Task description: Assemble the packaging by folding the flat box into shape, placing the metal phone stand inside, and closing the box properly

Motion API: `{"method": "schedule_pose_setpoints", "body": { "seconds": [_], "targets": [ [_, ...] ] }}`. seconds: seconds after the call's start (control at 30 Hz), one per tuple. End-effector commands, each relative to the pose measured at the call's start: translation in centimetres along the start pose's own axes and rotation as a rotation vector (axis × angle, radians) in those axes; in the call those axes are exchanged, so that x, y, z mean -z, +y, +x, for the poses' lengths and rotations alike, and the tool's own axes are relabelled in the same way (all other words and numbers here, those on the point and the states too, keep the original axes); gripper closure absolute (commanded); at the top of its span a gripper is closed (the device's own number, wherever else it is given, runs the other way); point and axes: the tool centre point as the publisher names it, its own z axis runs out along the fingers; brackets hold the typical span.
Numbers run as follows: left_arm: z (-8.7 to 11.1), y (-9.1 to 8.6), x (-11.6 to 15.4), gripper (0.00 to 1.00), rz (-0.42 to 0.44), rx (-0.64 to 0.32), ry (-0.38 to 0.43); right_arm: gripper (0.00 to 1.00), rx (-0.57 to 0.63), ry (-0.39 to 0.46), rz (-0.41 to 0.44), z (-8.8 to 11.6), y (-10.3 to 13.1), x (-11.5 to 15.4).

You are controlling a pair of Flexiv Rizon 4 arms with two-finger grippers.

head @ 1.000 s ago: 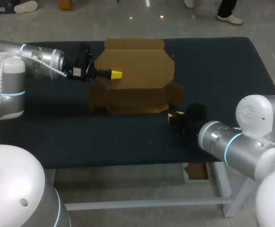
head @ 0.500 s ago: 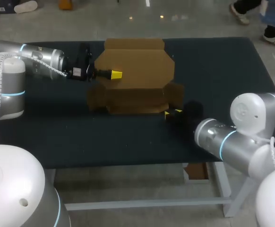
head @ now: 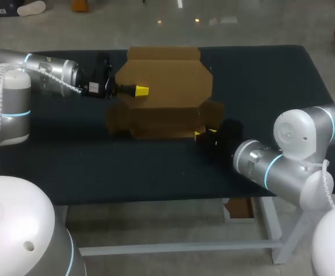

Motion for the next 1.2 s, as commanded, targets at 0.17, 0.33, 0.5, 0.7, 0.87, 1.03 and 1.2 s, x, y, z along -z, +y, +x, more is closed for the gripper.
{"method": "schedule_pose_setpoints", "body": {
  "seconds": [0.17,0.33,0.5,0.7,0.87,1.03,1.2],
  "targets": [
    [0.0,0.2,-0.1,1.0,0.0,0.0,0.001,0.41,0.003,0.033,-0.011,0.5,0.6,-1.4],
    [0.0,0.2,-0.1,1.0,0.0,0.0,0.001,0.42,0.016,0.059,-0.022,1.4,1.2,-1.9],
    [0.0,0.2,-0.1,1.0,0.0,0.0,0.001,0.41,0.023,0.079,-0.021,2.0,1.3,-2.4],
    [0.0,0.2,-0.1,1.0,0.0,0.0,0.001,0.43,0.03,0.106,-0.016,2.8,1.5,-3.2],
    [0.0,0.2,-0.1,1.0,0.0,0.0,0.001,0.42,0.043,0.129,-0.02,3.8,1.8,-3.7],
    [0.0,0.2,-0.1,1.0,0.0,0.0,0.001,0.41,0.049,0.129,-0.03,3.9,1.9,-2.9],
    [0.0,0.2,-0.1,1.0,0.0,0.0,0.001,0.4,0.049,0.108,-0.04,3.5,1.8,-1.5]
  ]
}}
